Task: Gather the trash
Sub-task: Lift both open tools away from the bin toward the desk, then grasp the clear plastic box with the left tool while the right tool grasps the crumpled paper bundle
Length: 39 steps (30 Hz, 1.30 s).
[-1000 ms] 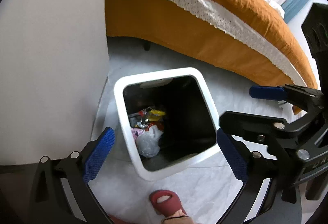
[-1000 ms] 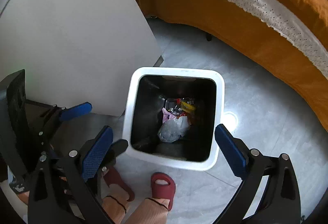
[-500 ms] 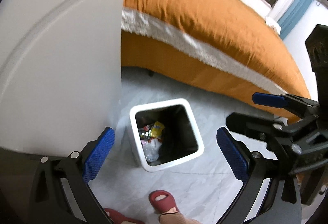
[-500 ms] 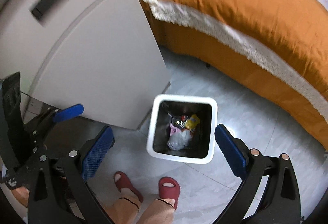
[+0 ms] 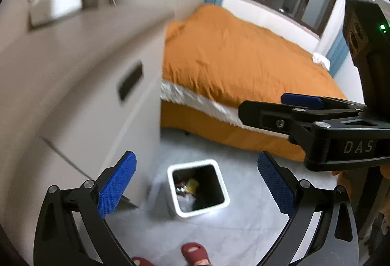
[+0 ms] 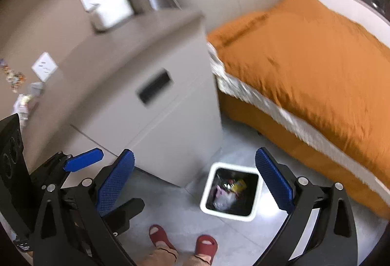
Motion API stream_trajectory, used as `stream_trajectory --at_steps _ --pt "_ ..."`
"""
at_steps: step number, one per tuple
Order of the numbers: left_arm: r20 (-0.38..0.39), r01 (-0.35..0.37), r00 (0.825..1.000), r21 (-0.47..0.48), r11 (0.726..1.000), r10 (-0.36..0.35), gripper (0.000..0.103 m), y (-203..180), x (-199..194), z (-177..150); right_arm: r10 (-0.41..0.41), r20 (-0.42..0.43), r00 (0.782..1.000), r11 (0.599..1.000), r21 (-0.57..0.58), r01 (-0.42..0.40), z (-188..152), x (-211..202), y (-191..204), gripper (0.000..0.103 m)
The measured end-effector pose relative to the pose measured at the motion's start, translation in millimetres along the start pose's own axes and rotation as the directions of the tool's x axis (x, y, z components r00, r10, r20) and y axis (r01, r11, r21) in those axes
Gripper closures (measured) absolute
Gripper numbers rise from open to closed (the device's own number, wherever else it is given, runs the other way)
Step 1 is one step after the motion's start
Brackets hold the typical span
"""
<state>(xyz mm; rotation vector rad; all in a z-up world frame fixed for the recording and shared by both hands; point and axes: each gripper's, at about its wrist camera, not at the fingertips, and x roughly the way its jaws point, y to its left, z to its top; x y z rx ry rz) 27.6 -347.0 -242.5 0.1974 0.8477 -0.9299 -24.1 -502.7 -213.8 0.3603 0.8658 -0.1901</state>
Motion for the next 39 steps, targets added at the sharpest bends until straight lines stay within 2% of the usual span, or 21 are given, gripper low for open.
stream_trajectory --at_steps 3,7,11,12,14,17,20,21,24,25,28,31,33,34,36,38,39 --pt "0.052 -0.051 0.997 -0.030 0.998 0.052 0.005 12.0 -36.7 10.4 0.033 0.051 0.998 0.998 -0.060 -0.030 18.9 -19.2 26.0 0.004" --pt "0.096 -0.132 0.985 -0.098 0.986 0.141 0.005 42.4 -82.2 16.4 0.129 0.085 0.988 0.982 -0.148 -0.115 43.6 -27.3 74.1 0.004" --pt "0.124 -0.254 0.954 -0.159 0.954 0.274 0.005 81.6 -128.1 17.2 0.245 0.103 0.964 0.941 -0.263 -0.211 64.8 -30.3 137.8 0.004" --pt "0.128 -0.298 0.938 -0.182 0.937 0.323 0.005 95.7 -143.3 15.1 0.263 0.102 0.959 0.933 -0.281 -0.226 67.3 -30.9 147.8 0.004" --pt "0.134 -0.345 0.916 -0.215 0.914 0.377 0.005 115.7 -161.6 10.8 0.321 0.090 0.943 0.901 -0.336 -0.274 73.2 -31.2 181.2 0.004" --pt "0.131 -0.423 0.872 -0.280 0.862 0.471 0.005 147.8 -195.0 1.9 0.397 0.058 0.916 0.849 -0.403 -0.342 77.6 -31.3 227.3 0.004" --pt "0.107 -0.499 0.821 -0.340 0.797 0.560 0.005 181.3 -221.3 -9.4 0.446 0.019 0.895 0.808 -0.438 -0.393 76.7 -30.4 268.3 0.004" --pt "0.097 -0.529 0.799 -0.357 0.770 0.593 0.005 194.8 -229.3 -14.4 0.463 -0.001 0.886 0.794 -0.444 -0.415 75.4 -27.3 284.8 0.004" --pt "0.049 -0.601 0.743 -0.387 0.699 0.667 0.005 233.1 -247.7 -30.9 0.482 -0.063 0.874 0.776 -0.432 -0.459 69.8 -15.5 324.4 0.004" --pt "0.031 -0.609 0.738 -0.399 0.685 0.674 0.005 247.1 -251.1 -36.0 0.482 -0.077 0.873 0.775 -0.427 -0.466 67.7 -12.4 334.1 0.004" --pt "-0.008 -0.624 0.733 -0.408 0.667 0.680 0.005 279.5 -254.9 -46.9 0.468 -0.134 0.873 0.773 -0.417 -0.478 64.9 -1.6 368.1 0.004" --pt "-0.024 -0.636 0.732 -0.384 0.669 0.681 0.005 301.2 -251.1 -51.4 0.453 -0.177 0.873 0.776 -0.404 -0.485 63.5 9.6 395.5 0.004" --pt "-0.033 -0.634 0.739 -0.371 0.679 0.673 0.005 314.5 -245.6 -53.0 0.445 -0.185 0.876 0.787 -0.387 -0.481 64.4 17.1 409.8 0.004" --pt "-0.035 -0.630 0.744 -0.370 0.683 0.667 0.005 317.9 -243.7 -53.8 0.439 -0.187 0.879 0.794 -0.376 -0.477 65.4 19.3 412.6 0.004" --pt "-0.044 -0.606 0.768 -0.375 0.702 0.639 0.005 327.9 -238.2 -55.9 0.415 -0.190 0.890 0.820 -0.345 -0.456 67.2 27.8 420.7 0.006" --pt "-0.057 -0.585 0.788 -0.380 0.716 0.613 0.005 337.5 -232.4 -57.4 0.391 -0.209 0.896 0.844 -0.308 -0.440 67.8 38.8 427.5 0.015" --pt "-0.067 -0.567 0.804 -0.385 0.728 0.590 0.005 341.2 -229.8 -58.0 0.379 -0.221 0.898 0.857 -0.282 -0.431 66.7 47.1 430.5 0.017"
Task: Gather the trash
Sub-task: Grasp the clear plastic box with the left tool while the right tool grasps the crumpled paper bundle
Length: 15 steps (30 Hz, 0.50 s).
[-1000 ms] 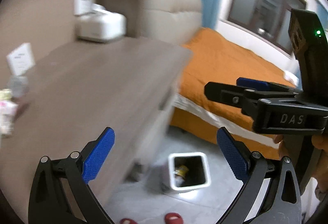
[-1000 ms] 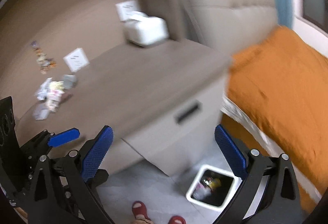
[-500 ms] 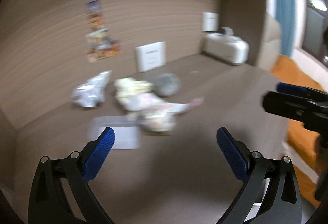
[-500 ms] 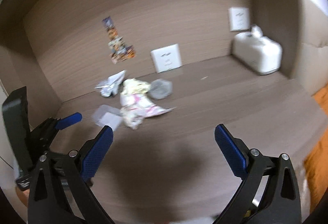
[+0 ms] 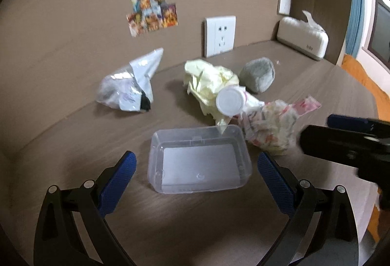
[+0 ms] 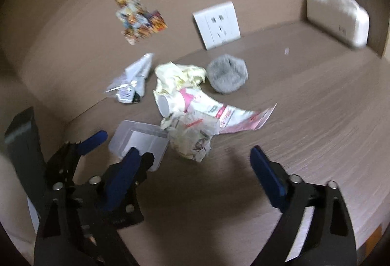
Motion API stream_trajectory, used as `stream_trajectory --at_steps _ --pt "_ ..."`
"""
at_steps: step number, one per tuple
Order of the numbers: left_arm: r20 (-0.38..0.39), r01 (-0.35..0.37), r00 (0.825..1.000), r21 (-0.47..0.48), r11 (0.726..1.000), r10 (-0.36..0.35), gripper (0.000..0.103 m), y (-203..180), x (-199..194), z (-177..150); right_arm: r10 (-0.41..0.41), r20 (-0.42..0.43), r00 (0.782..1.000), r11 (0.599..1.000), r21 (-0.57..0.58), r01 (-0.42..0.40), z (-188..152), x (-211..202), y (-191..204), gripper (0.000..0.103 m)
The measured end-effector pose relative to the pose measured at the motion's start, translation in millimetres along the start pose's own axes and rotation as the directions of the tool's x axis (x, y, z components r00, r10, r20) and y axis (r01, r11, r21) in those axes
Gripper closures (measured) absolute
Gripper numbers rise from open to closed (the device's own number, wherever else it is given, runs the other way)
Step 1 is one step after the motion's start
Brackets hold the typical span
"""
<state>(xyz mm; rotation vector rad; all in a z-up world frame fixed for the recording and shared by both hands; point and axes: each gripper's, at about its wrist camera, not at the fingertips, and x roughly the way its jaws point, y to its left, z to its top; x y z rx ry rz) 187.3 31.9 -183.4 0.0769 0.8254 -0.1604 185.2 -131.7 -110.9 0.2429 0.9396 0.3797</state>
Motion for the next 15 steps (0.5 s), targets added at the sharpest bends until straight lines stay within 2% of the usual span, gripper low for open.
stream_trajectory --at_steps 3,7,8,9,10,15 --pt "-0.014 0.054 0.998 -0.026 0.998 -0.055 0.005 6.6 7.3 2.4 -0.012 -0.041 0.999 0.999 0.053 0.014 1.2 18.8 -2.1 0.025" --pt "-0.067 0.081 0.994 -0.009 0.997 -0.081 0.006 9.2 21.0 4.9 -0.040 -0.045 0.998 0.997 0.071 0.044 4.3 35.7 -1.2 0.025" --pt "-0.076 0.113 0.991 -0.020 0.993 -0.114 0.007 11.2 23.4 4.9 -0.044 -0.043 0.998 0.997 0.061 0.047 5.8 38.0 0.9 0.034" --pt "-0.086 0.126 0.988 -0.026 0.992 -0.128 0.016 12.3 25.7 4.6 -0.045 -0.042 0.998 0.998 0.050 0.047 6.9 40.3 3.2 0.046" --pt "-0.090 0.132 0.987 -0.027 0.991 -0.134 0.016 12.5 26.9 4.8 -0.042 -0.047 0.998 0.998 0.034 0.044 7.7 42.9 5.7 0.054" --pt "-0.072 0.161 0.984 -0.006 0.987 -0.161 0.016 9.0 18.3 6.4 -0.038 -0.021 0.999 0.999 0.001 0.038 6.5 33.4 14.0 0.056"
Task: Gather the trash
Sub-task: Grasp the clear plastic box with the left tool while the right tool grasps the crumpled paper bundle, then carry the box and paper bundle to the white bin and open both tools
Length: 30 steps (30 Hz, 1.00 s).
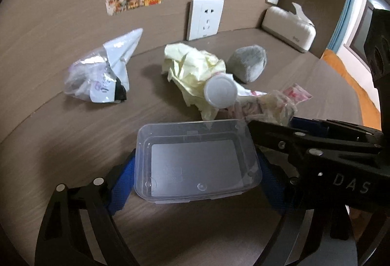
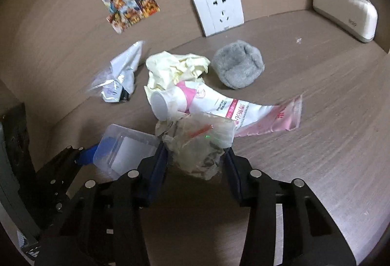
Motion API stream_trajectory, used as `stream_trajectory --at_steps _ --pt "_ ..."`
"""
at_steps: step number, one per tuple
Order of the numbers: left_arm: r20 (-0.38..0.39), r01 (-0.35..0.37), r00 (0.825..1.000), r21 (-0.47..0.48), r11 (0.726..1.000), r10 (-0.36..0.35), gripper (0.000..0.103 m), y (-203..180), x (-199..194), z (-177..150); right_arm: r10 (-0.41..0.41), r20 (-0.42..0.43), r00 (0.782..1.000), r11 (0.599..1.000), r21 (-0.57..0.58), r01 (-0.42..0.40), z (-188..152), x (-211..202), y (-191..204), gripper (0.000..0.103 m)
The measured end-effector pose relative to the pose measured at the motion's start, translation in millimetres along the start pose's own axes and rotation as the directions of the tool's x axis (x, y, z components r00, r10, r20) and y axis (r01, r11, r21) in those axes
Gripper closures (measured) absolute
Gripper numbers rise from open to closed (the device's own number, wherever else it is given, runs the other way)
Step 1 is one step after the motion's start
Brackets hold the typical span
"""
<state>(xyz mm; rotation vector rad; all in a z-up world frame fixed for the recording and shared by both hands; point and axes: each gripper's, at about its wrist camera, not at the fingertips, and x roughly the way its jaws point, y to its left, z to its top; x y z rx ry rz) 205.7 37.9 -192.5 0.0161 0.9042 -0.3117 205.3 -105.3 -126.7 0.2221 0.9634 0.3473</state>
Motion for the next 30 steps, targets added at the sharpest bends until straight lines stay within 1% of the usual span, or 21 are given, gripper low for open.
stream_trajectory --at_steps 3,8,11,14,18,20,23,27,29,30 --pt "0.020 0.014 1.000 -0.007 1.000 -0.014 0.016 0.6 -14.5 1.5 0.027 0.040 0.999 0.999 -0.021 -0.026 -0.3 -19.7 0.0 0.056" --pt "0.068 0.036 0.997 0.000 0.999 -0.036 0.016 -3.4 -41.3 6.5 0.021 0.107 0.994 0.997 -0.074 -0.013 0.0 -60.7 -3.7 0.056" --pt "0.102 0.055 0.993 0.026 0.998 -0.058 0.016 -15.5 -57.5 12.1 -0.010 0.157 0.988 0.996 -0.081 0.023 -3.5 -87.1 -12.6 0.056" --pt "0.134 0.082 0.987 0.052 0.995 -0.089 0.016 -33.5 -69.5 19.3 -0.039 0.198 0.979 0.997 -0.061 0.052 -9.3 -107.3 -27.5 0.056" --pt "0.164 0.131 0.975 0.108 0.986 -0.147 0.016 -69.5 -81.0 27.1 -0.104 0.253 0.962 0.993 -0.020 0.113 -22.1 -137.3 -54.7 0.056" --pt "0.165 0.158 0.970 0.141 0.977 -0.181 0.016 -90.0 -83.5 29.2 -0.136 0.270 0.953 0.990 0.010 0.138 -29.9 -150.0 -69.4 0.056" --pt "0.146 0.193 0.964 0.197 0.961 -0.224 0.016 -124.4 -82.4 29.5 -0.185 0.289 0.939 0.983 0.067 0.172 -45.4 -169.0 -95.5 0.056" --pt "0.109 0.268 0.945 0.277 0.923 -0.307 0.016 -180.6 -80.6 26.4 -0.254 0.298 0.920 0.964 0.158 0.215 -73.2 -194.7 -134.2 0.056" --pt "0.090 0.295 0.938 0.308 0.905 -0.336 0.016 -202.0 -79.8 23.7 -0.289 0.300 0.909 0.951 0.202 0.235 -85.4 -208.4 -151.8 0.056" --pt "0.078 0.317 0.929 0.333 0.888 -0.361 0.016 -217.4 -80.5 20.5 -0.304 0.300 0.904 0.944 0.221 0.244 -91.0 -214.3 -159.5 0.056"
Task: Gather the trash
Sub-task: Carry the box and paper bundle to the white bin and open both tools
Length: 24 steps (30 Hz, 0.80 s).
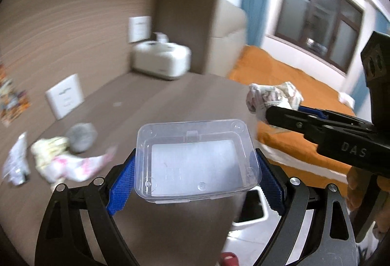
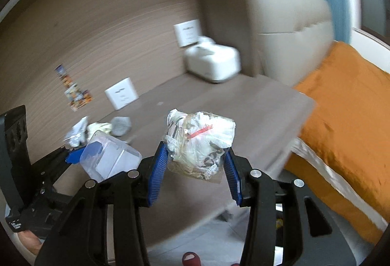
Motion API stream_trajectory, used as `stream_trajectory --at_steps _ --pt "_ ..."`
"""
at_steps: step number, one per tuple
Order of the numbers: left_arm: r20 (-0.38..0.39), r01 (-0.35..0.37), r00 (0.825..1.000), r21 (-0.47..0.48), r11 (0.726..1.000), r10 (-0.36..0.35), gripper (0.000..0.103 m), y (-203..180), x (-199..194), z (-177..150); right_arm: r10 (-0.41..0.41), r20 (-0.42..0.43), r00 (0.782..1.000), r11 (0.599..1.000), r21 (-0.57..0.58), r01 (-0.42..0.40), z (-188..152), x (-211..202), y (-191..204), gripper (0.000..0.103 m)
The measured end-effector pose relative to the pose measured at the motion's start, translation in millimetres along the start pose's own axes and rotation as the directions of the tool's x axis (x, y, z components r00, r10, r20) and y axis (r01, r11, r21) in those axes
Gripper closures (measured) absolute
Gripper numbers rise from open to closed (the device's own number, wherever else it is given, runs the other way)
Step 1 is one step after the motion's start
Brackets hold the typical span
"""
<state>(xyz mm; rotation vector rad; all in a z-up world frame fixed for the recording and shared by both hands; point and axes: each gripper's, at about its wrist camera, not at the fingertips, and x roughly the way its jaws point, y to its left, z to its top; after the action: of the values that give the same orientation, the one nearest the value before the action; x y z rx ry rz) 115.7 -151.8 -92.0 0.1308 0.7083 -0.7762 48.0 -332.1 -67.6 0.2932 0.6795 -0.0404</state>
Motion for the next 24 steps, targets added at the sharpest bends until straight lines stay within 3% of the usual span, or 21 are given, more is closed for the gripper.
stream_trajectory --at_steps 5,10,14,21,24 --pt "-0.037 0.091 0.995 0.077 0.993 -0.088 0.016 -55.1 24.9 2.8 -0.093 -0.011 0.996 0.993 0.078 0.094 -16.3 -21.4 -55.8 0.056" --pt "-0.099 0.186 0.980 0.133 0.973 -0.174 0.016 -106.5 57.8 -2.6 -0.157 -0.047 0.986 0.975 0.149 0.163 -37.0 -33.8 -104.1 0.056" --pt "-0.165 0.307 0.944 0.132 0.943 -0.284 0.016 -136.3 92.5 -16.1 -0.183 -0.084 0.980 0.963 0.186 0.196 -56.4 -37.1 -137.0 0.056" --pt "-0.273 0.359 0.912 0.177 0.916 -0.305 0.016 -178.8 173.8 -59.7 -0.235 -0.160 0.959 0.941 0.211 0.266 -93.7 -14.9 -197.9 0.056" --pt "-0.305 0.365 0.907 0.217 0.906 -0.292 0.016 -199.1 212.9 -83.2 -0.246 -0.202 0.948 0.933 0.218 0.288 -116.5 8.4 -229.0 0.056"
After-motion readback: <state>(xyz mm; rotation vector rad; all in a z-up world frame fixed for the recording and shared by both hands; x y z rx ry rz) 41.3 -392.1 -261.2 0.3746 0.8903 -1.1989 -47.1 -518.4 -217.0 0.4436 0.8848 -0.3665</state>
